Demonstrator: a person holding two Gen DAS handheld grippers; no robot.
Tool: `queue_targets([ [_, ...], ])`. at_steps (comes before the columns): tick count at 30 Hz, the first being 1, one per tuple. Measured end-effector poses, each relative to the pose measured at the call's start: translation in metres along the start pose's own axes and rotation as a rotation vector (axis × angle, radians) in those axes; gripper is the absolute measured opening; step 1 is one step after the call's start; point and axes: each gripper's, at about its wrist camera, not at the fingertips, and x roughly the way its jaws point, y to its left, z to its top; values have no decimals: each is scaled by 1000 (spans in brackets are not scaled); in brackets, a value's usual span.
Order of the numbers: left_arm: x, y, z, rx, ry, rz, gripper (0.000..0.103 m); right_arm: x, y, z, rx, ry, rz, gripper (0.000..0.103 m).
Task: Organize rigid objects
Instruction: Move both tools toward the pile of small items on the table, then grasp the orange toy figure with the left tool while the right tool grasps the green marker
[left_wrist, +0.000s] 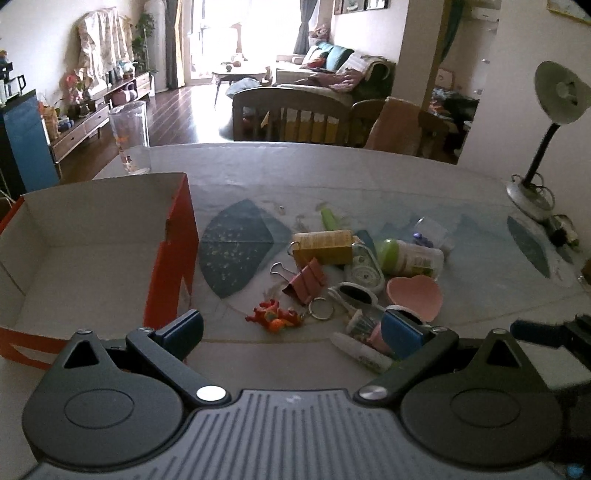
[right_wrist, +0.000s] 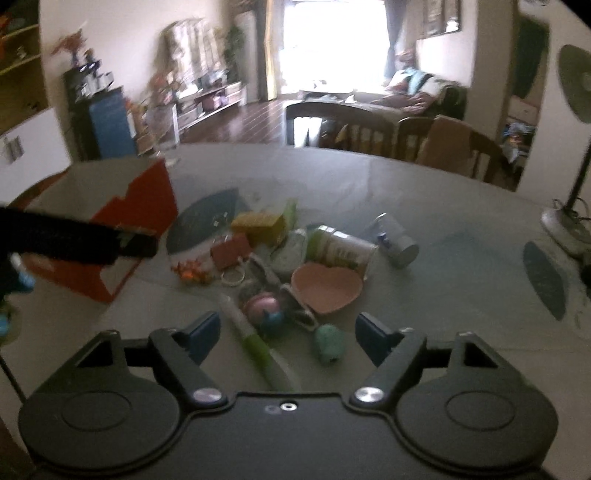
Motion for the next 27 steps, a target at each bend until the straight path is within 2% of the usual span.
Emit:
queue_targets([
  [9, 43, -18, -10, 48, 35, 38, 102, 35, 0, -11, -111, 83, 70, 68],
  [14, 62, -16, -10, 28, 56, 67, 101, 51, 2, -11, -147, 112, 100, 60],
  [17, 72, -15, -10, 25, 71, 67, 93, 59, 2, -10, -154, 125, 117, 57],
  [20, 82, -14, -9, 30, 78, 81, 93, 66, 0, -11, -148, 147, 129, 56],
  [24, 96, -11, -9, 37, 109, 91, 80, 72, 0, -12, -156, 163, 138, 51],
  [27, 104, -8, -10, 45, 119, 103, 79, 76, 0, -11, -160, 171, 144, 48],
])
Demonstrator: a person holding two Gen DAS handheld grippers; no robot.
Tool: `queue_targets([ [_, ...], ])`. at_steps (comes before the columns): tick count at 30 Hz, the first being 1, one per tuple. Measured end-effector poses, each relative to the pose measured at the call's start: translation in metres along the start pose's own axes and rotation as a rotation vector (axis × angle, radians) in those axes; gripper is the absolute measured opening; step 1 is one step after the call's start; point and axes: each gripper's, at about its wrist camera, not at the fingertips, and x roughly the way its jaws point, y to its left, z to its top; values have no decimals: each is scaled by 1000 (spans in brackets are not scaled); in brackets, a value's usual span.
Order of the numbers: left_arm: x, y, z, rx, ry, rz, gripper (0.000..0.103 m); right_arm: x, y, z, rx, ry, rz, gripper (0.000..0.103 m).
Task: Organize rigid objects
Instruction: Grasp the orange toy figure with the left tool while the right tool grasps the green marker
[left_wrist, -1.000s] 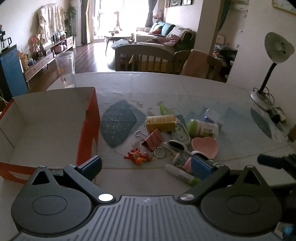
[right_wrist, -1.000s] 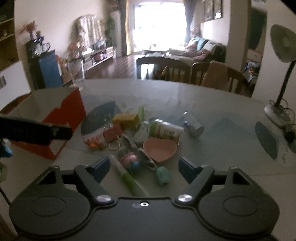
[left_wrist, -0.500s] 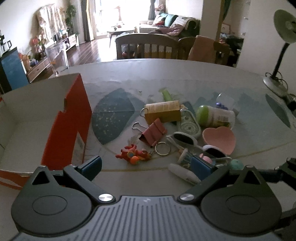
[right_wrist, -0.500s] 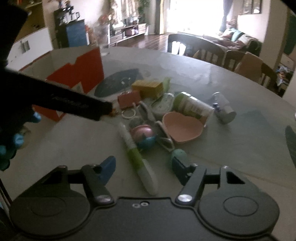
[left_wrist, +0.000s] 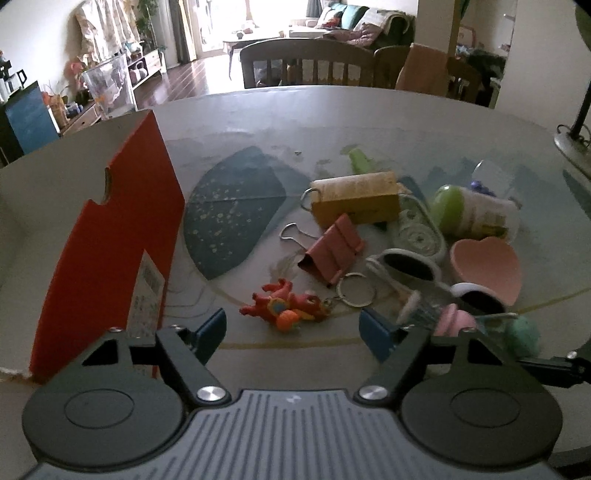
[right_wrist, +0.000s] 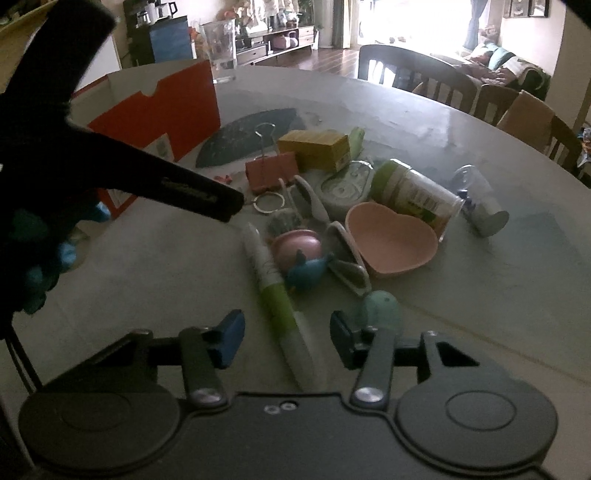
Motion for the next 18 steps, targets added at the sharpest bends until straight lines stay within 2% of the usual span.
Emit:
queue_targets([
  [10, 23, 7, 4, 19, 23, -7, 79, 10, -3, 0, -6, 21, 8, 39],
  [12, 25, 8, 4, 25, 23, -16, 72, 12, -2, 2, -12, 19, 11, 39],
  [16, 28, 9, 6, 35, 17, -35, 71, 15, 1, 4, -24, 18, 8, 39],
  [18, 29, 9, 7, 43, 13, -49, 64, 16, 2, 5, -29, 16, 7, 40],
])
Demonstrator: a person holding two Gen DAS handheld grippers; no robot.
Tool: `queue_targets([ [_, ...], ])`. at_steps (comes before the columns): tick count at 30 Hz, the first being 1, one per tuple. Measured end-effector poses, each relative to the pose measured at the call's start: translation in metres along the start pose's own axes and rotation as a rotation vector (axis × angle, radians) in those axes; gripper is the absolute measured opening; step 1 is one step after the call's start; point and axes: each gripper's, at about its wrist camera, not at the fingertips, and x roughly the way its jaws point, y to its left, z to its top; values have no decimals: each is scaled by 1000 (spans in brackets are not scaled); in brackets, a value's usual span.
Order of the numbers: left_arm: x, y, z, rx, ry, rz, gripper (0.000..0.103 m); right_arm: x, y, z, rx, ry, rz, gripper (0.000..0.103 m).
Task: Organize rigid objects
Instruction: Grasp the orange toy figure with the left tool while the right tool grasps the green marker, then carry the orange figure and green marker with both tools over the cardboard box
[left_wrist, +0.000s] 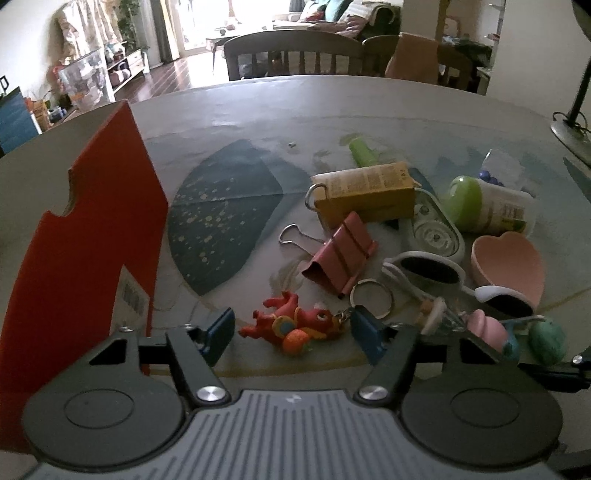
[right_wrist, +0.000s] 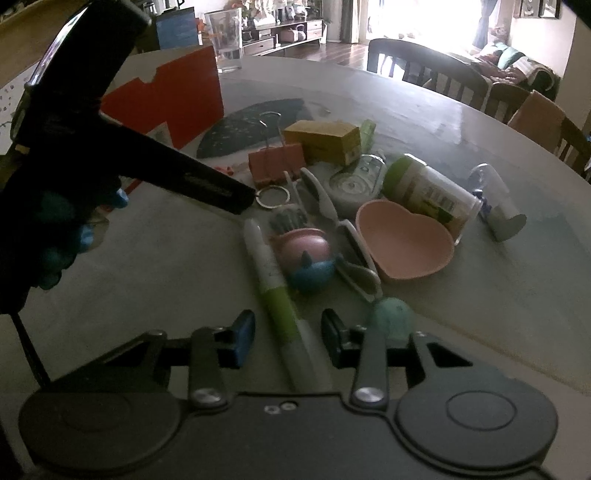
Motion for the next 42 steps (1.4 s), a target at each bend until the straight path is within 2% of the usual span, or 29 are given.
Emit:
queue_targets([
  [4, 0, -1, 1, 15, -3, -3, 61, 0, 2, 1, -11, -4, -7, 38],
  [7, -1, -1, 2, 11, -1, -1, 61, -1, 4, 0, -21, -5, -13, 31],
  [8, -1, -1, 2, 11, 0, 1, 61, -2, 4, 0, -24, -7, -14, 25],
  [14, -4, -2, 0, 2, 10, 12, 61, -7, 10, -2, -41, -11, -6, 18],
  [24, -32, 5, -11, -62, 13, -15, 60, -35, -1, -5, 112, 0, 113, 17],
  [35, -84, 9, -10, -95, -9, -27, 60, -80, -3, 8, 159, -67, 141, 17],
  [42, -121, 21, -6, -121, -58, -27, 60, -105, 6, 25, 143, -108, 149, 17],
])
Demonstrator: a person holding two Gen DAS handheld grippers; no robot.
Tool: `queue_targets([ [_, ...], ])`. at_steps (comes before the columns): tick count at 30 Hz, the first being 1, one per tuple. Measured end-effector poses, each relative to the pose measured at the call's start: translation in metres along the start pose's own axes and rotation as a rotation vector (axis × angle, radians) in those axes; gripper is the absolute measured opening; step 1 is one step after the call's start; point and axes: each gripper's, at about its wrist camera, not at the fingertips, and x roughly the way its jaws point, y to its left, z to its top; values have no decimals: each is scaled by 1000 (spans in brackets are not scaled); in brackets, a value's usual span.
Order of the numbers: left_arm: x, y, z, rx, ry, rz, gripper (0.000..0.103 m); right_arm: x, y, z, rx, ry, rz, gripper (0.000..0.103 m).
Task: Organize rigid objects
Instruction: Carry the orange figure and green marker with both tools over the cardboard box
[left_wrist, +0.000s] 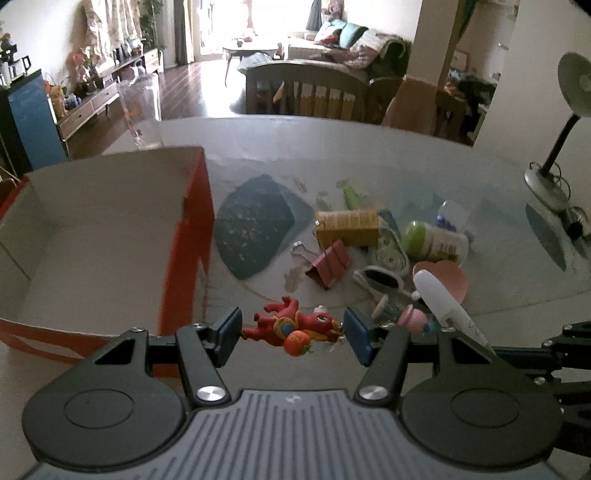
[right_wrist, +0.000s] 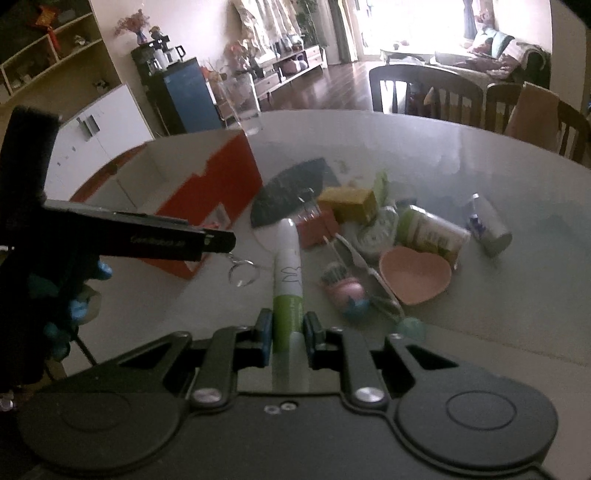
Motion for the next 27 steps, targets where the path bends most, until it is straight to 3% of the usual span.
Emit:
queue_targets([
  [11, -40, 38, 22, 11, -96, -23, 60, -9, 41, 37, -30, -43, -32, 17],
  [27, -58, 143, 54, 46, -107, -73, 60, 37, 132, 92, -14, -63, -86, 17],
])
